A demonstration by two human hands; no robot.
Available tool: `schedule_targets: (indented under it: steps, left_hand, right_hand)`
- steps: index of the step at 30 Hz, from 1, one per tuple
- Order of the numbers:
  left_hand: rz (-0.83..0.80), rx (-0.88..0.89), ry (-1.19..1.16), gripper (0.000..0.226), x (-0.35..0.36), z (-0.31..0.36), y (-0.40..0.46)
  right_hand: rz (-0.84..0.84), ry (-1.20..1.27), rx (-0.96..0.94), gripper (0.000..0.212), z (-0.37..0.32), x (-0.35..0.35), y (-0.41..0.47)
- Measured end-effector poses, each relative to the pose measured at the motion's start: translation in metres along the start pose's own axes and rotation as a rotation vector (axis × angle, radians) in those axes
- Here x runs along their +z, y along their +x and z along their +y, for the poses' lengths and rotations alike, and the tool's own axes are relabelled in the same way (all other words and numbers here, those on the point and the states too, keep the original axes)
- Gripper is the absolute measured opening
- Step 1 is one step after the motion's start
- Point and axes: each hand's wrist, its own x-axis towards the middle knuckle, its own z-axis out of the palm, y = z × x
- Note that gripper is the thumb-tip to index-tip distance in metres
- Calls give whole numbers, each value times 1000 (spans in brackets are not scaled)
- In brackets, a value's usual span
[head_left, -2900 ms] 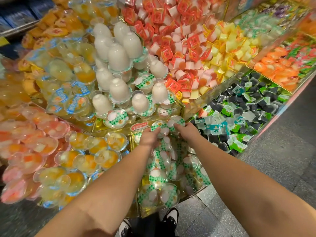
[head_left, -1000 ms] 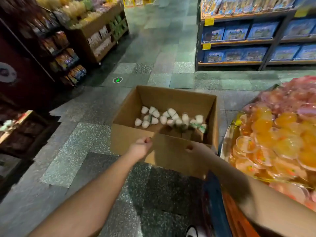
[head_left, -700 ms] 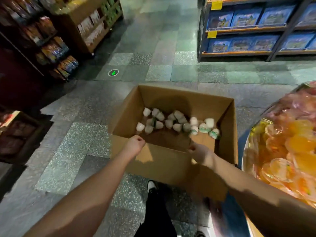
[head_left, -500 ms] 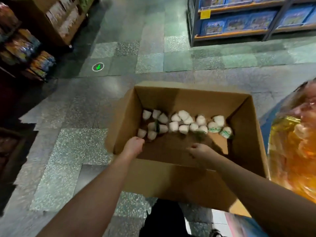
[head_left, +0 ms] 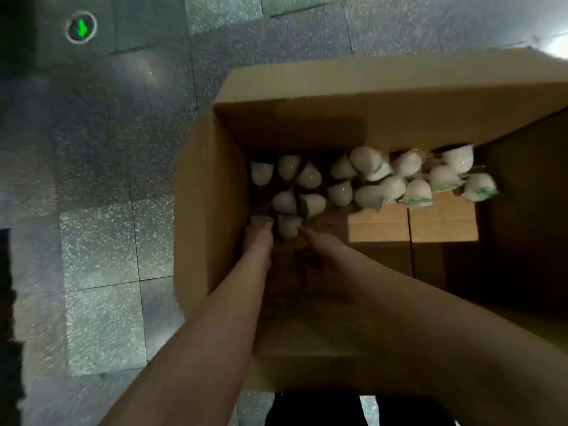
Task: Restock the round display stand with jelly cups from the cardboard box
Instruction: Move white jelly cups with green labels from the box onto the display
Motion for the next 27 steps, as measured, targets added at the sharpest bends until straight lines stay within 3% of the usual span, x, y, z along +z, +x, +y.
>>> schedule_targets:
  steps: [2,5,8,10,14,16,21,27]
  left_hand:
    - [92,-13,-40,73,14,-9,31]
    - [247,14,125,74,31,6,21]
    - [294,-7,260,73,41,5,31]
    - [294,-25,163,74,40,0,36]
    - [213,-70,-129,66,41,-6,48]
    - [134,-105,-220,46,40,-3,32]
    - [-38,-97,-163,39,32,1,-37]
    - [-321,17,-127,40,33,13,-148]
  right_hand:
    - [-40,185,12,46,-8,14,16]
    - [-72,386,46,48,-16,24,38]
    - [-44,414,68,44,-18,27,51]
    - [-27,420,78,37,-16,25,55]
    - [-58,495,96,24,-6,11,48]
    - [-84,532,103,22,1,-1,36]
    - [-7,389,104,27,15,-42,-14]
    - [89,347,-141,44,42,-104,-101]
